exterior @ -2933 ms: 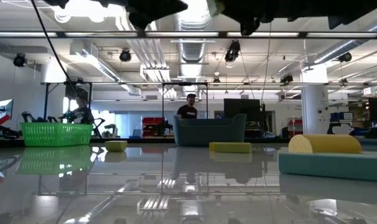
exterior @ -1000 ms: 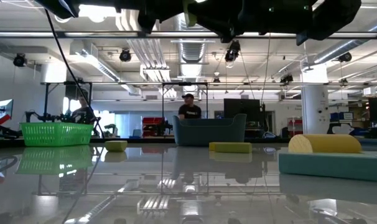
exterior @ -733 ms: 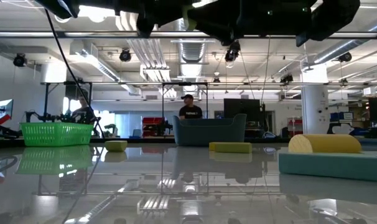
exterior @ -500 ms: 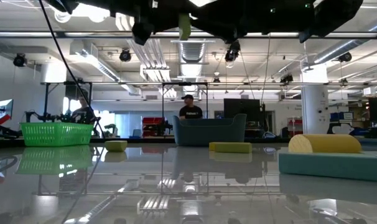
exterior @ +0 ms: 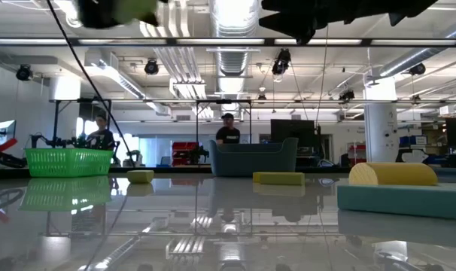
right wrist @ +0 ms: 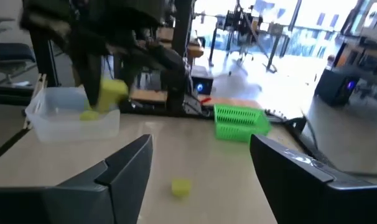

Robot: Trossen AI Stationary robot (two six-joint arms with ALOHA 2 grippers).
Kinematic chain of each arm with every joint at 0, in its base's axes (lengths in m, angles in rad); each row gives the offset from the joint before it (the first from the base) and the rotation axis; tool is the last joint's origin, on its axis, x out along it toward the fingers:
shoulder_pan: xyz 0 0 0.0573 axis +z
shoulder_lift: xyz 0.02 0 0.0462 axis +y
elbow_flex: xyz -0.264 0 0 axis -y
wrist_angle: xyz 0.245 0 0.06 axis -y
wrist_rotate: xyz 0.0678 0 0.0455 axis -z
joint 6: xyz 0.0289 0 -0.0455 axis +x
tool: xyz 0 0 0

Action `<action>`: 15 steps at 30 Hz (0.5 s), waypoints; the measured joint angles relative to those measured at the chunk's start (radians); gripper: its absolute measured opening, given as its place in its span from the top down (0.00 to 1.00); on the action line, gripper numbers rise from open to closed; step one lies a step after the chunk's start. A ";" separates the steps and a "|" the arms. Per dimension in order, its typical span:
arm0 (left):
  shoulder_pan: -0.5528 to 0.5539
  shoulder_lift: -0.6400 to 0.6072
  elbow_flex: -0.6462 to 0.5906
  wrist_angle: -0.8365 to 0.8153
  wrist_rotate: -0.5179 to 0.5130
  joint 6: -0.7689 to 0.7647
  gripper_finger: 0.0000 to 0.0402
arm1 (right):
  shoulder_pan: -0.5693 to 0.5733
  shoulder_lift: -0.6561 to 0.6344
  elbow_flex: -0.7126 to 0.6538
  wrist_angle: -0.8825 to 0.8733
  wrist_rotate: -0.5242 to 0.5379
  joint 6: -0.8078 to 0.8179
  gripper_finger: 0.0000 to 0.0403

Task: Sort & place blocks by color
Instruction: Put the green block into the transparent bin

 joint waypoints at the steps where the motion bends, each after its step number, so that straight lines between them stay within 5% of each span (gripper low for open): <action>1: -0.033 0.013 0.041 -0.098 0.035 -0.093 0.71 | 0.000 0.000 0.000 -0.004 0.000 0.004 0.36; 7: -0.244 0.085 0.150 -0.400 0.261 -0.459 0.71 | 0.000 0.009 0.000 -0.029 0.009 0.004 0.39; 15: -0.389 0.138 0.052 -0.483 0.459 -0.839 0.71 | 0.000 0.007 0.000 -0.023 0.035 0.012 0.38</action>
